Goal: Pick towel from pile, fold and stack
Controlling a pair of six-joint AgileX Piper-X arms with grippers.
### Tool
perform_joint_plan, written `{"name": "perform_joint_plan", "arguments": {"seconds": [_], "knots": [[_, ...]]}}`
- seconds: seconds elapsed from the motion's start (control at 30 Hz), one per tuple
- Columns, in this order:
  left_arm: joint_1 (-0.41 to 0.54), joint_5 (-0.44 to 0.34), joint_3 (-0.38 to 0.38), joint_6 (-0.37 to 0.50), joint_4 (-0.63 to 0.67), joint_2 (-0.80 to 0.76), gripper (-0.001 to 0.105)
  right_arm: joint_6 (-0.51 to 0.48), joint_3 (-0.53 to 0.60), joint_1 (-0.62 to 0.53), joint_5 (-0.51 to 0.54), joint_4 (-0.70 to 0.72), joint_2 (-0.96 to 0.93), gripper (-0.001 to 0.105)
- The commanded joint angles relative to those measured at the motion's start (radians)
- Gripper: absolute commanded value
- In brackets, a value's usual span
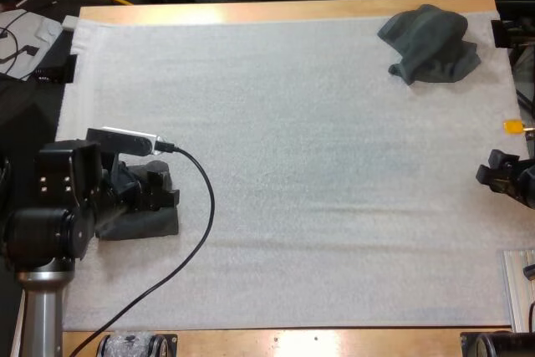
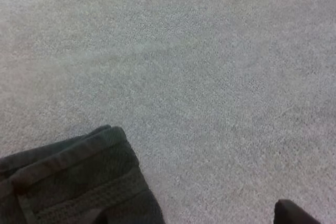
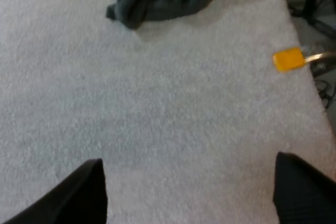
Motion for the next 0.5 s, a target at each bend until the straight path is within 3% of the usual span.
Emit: {"name": "perform_joint_plan", "arguments": {"seconds": [0.0,0.47], "knots": [[-0.004,-0.003,-0.004,-0.003,0.005,-0.023,0.06,-0.025,-0.005,-0.01,0.011,-0.017,-0.03,0.064],[-0.002,-0.013,-0.006,0.007,0.026,-0.242,0.06,-0.115,-0.008,-0.016,0.034,0.083,-0.261,0.064]]}}
